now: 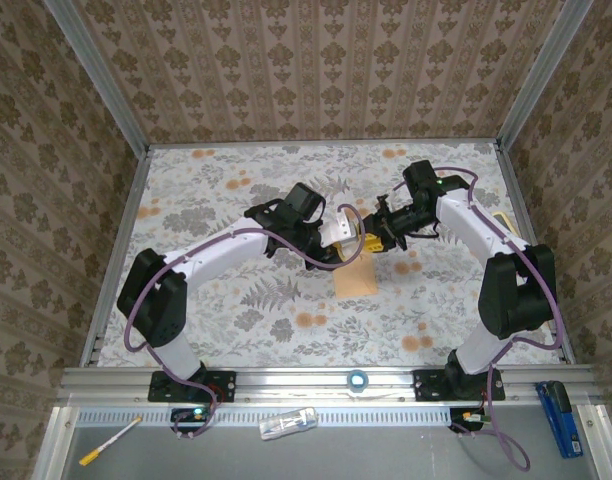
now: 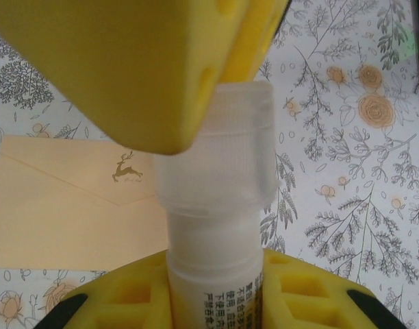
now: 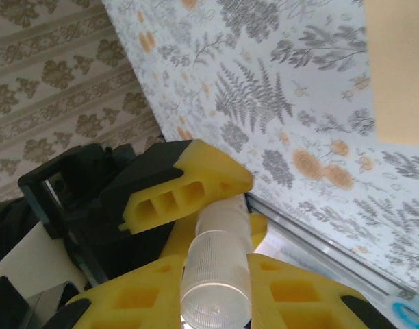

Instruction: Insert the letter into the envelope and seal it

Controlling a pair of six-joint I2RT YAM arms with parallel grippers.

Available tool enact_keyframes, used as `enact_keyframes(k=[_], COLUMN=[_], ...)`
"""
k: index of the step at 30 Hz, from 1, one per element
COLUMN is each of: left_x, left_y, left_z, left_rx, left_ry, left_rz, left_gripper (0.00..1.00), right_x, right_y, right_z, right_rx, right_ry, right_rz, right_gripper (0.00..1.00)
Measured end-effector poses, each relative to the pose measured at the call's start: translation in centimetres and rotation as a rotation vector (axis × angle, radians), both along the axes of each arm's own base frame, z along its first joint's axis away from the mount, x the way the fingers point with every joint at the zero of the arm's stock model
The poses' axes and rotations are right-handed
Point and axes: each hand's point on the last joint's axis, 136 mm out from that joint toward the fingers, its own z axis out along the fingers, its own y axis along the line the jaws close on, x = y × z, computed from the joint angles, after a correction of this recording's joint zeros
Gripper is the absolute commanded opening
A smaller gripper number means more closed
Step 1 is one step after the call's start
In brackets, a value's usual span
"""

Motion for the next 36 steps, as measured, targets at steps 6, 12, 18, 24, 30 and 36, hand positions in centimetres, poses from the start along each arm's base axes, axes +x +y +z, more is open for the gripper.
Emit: enact_keyframes(k=[6, 12, 18, 24, 30, 36], left_x=[-0.22, -0.31, -0.25, -0.22, -0.26, -0.23], left_y=[-0.10, -0.15, -0.13, -0.15, -0.18, -0.15], left_z=[0.01, -0.02, -0.10, -0.08, -0.12, -0.15], left_rx=[-0.001, 0.000, 0.003, 0.002, 0.005, 0.007], left_ry=[0.003, 0.004, 0.002, 0.001, -0.001, -0.002], left_rz=[-0.006, -0.008, -0.006, -0.006, -0.006, -0.004], left_gripper=[0.00, 0.00, 0.00, 0.00, 0.00, 0.00], right_x=[-0.85, -0.94, -0.68, -0.15, -0.09, -0.15], right_y=[-0.08, -0.22, -0.36, -0.51, -0.49, -0.37], right_z=[0.13, -0.02, -0.30, -0.65, -0.74, -0.78], right_rx=[0.015, 0.006, -0.014, -0.041, -0.047, -0.047], right_ry=[0.001, -0.001, 0.000, -0.006, -0.001, -0.001], right_rz=[0.033, 0.037, 0.024, 0.003, -0.002, 0.000], right_gripper=[0.24, 0.23, 0.23, 0.22, 0.22, 0.22])
